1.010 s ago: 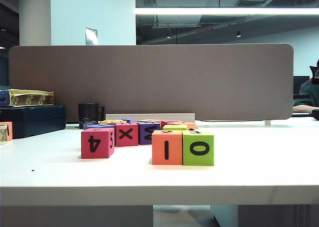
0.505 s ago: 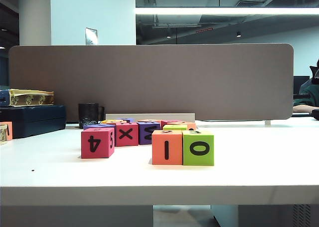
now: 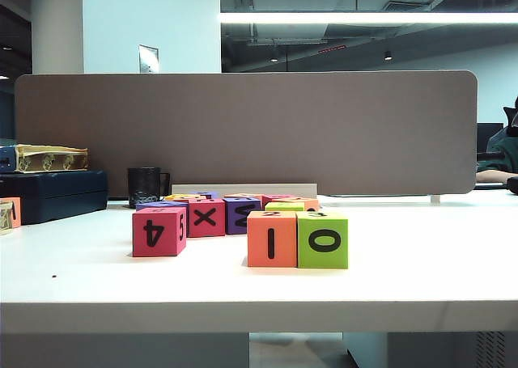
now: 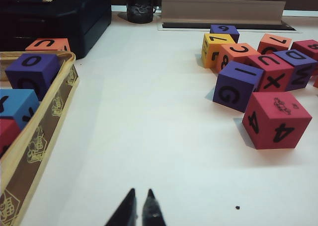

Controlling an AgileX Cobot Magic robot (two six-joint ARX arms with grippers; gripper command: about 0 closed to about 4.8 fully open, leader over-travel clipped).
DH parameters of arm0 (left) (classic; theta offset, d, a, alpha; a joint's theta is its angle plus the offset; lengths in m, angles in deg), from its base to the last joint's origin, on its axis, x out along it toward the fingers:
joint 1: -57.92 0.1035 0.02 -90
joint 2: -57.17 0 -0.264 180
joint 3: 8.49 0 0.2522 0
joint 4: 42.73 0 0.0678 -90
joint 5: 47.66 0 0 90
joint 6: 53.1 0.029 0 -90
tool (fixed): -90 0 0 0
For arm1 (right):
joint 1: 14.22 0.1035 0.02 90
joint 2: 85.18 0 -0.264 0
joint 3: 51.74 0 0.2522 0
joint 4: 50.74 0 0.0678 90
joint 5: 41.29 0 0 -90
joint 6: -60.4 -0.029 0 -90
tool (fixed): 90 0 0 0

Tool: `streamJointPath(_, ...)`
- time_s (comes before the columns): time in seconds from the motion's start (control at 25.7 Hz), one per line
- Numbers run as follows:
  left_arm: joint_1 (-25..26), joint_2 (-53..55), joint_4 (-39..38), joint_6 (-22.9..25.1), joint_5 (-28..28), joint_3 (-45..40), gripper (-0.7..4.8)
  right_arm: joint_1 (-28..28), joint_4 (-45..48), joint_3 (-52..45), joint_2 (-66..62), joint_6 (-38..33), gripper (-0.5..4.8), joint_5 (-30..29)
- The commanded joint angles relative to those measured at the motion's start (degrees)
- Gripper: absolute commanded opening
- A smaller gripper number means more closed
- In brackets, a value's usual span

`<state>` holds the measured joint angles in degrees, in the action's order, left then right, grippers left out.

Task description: Select the appropriate blocks from the scattered letter blocks on the table and arrange them in a row to spell out "23".

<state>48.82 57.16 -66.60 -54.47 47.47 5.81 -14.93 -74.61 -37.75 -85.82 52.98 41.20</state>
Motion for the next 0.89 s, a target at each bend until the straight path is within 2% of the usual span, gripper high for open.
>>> streamJointPath(0.04,0.24,0.02,-0.15,-0.17,-0.24,0.07,0.21,1.51,0.79,-0.17,0.68,0.09,-0.01,-0.07)
streamJointPath(0.12,1.01,0.02,-0.15,-0.17,-0.24,0.07,0.21,2.89,0.81,-0.17,0.68,0.09,-0.01,-0.07)
streamJointPath(0.27,8.66,0.02,-0.13,-0.17,-0.15,0.07,0.21,5.35,0.85,-0.17,0.68,0.09,-0.01,-0.07)
streamJointPath(0.35,9.97,0.02,-0.11,-0.17,-0.17,0.07,0.21,5.33,0.85,-0.17,0.68,0.11,-0.01,-0.04)
streamJointPath(0.89,9.73,0.02,-0.13,-0.17,-0.2,0.07,0.21,5.2,0.87,-0.17,0.68,0.09,-0.01,-0.07)
